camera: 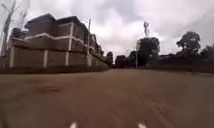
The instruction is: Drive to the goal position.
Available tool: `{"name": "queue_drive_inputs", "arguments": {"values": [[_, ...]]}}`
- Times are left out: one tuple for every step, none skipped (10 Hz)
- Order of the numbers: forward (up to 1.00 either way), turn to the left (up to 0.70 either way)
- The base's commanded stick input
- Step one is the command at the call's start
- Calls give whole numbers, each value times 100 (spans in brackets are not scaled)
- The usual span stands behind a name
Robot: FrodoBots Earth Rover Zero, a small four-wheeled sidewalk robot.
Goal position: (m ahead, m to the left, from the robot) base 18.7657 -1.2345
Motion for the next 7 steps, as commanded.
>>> {"name": "queue_drive_inputs", "arguments": {"values": [[70, 0], [70, 0], [70, 0], [70, 0], [70, 0], [70, 0], [70, 0]]}}
